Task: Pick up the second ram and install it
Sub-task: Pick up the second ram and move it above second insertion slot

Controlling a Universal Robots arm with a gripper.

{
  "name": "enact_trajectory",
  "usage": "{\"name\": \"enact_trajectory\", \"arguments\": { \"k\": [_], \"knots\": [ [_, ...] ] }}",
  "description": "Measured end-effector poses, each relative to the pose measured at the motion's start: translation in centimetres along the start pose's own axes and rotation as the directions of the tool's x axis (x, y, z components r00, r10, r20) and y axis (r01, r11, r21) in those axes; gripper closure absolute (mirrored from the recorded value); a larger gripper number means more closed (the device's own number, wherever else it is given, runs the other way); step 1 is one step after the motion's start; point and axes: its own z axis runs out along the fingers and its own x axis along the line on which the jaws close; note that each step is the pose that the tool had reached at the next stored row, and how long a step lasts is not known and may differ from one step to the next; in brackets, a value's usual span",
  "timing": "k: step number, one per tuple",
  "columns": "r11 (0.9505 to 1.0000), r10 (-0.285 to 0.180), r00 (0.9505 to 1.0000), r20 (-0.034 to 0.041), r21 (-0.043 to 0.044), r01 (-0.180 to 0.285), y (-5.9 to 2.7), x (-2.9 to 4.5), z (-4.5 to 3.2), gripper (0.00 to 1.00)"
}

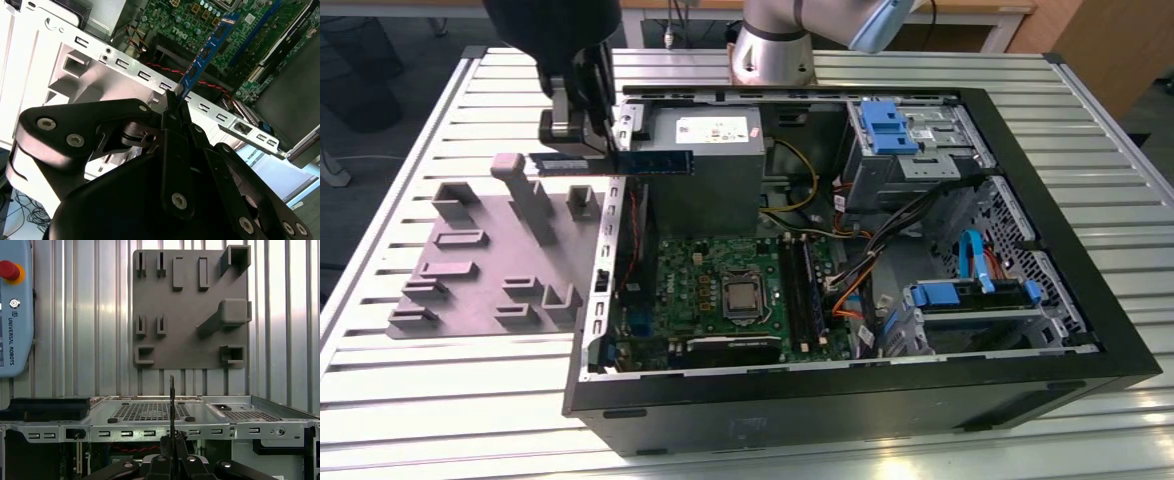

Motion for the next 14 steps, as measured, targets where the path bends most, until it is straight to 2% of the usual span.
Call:
{"name": "enact_trajectory", "arguments": {
  "k": [14],
  "knots": [
    [1.0, 0.0, 1.0, 0.0, 0.0, 0.0, -0.33, -0.01, 0.0, 0.86]
  ]
}}
